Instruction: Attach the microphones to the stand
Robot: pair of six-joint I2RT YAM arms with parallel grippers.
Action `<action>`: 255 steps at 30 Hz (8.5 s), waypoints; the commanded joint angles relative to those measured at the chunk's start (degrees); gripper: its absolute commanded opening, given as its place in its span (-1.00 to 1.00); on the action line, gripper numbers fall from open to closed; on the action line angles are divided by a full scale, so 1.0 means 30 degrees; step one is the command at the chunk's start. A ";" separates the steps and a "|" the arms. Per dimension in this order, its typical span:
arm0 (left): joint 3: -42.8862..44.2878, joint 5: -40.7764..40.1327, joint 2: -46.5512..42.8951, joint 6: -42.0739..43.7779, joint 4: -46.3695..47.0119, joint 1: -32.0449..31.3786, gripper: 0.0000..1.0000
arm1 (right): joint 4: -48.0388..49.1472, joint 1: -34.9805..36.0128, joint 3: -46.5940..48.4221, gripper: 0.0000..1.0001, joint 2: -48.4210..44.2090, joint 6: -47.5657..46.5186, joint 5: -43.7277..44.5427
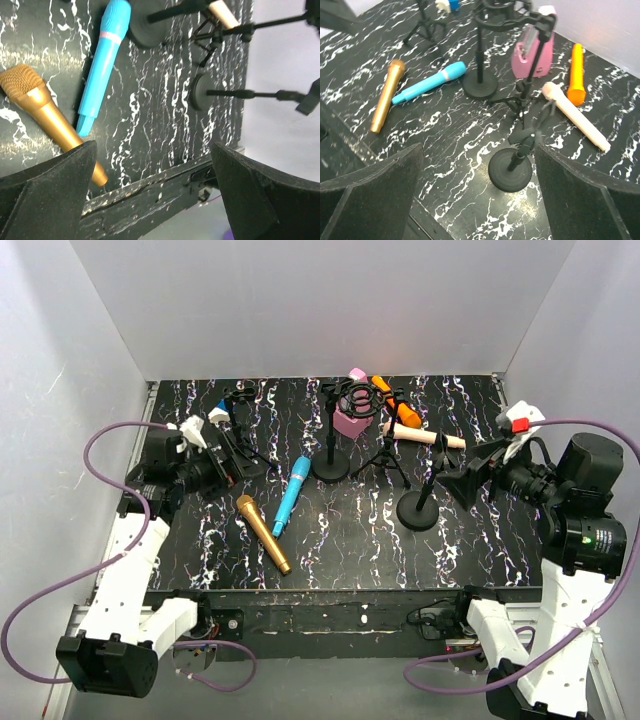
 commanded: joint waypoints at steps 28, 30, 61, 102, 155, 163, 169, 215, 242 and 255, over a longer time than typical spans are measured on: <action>0.0661 -1.0127 0.9274 0.2445 0.1958 -0.8744 0.88 | -0.2344 -0.0122 -0.2564 0.95 0.0107 -0.4659 -0.7442; 0.1043 -1.0420 1.0212 0.3236 0.2076 -0.8831 0.78 | -0.2167 -0.0122 -0.2887 0.95 -0.0010 -0.4511 -0.7618; 0.4239 -1.3262 1.4649 0.4297 0.1344 -1.0735 -1.00 | -0.2223 -0.0122 -0.3680 0.93 0.0077 -0.4187 -0.8263; 1.0739 -0.4385 0.7168 0.2537 1.0924 -1.6916 -1.00 | -0.5039 0.1225 -0.1863 0.94 0.0429 -0.3575 -1.2100; 1.3027 -0.5410 1.0481 0.1543 1.5435 -1.7884 -1.00 | 0.8670 0.1196 -0.2449 0.92 -0.0011 1.1688 -1.4037; 1.2354 -0.6230 1.0569 0.0809 1.6666 -1.8060 -1.00 | 1.0197 0.1197 -0.1251 0.91 0.0808 1.3447 -1.2573; 1.1855 -0.6496 1.0802 0.0546 1.7340 -1.8236 -1.00 | 1.0900 0.1167 -0.0253 0.89 0.1834 1.5673 -1.0347; 0.7725 -0.8340 0.8080 -0.1418 1.8805 -1.9379 0.94 | 1.5995 0.1899 -0.4001 -0.97 0.0869 1.8778 -1.0958; 1.2937 -0.6294 1.0332 -0.1972 1.5320 -1.7797 0.96 | 1.8693 0.1870 -0.4031 -0.97 0.1424 1.9601 -1.3859; 1.6629 -0.3714 1.2618 -0.1358 1.2155 -1.7416 0.38 | 1.7873 0.1870 -0.4060 -0.97 0.1454 1.8663 -1.4269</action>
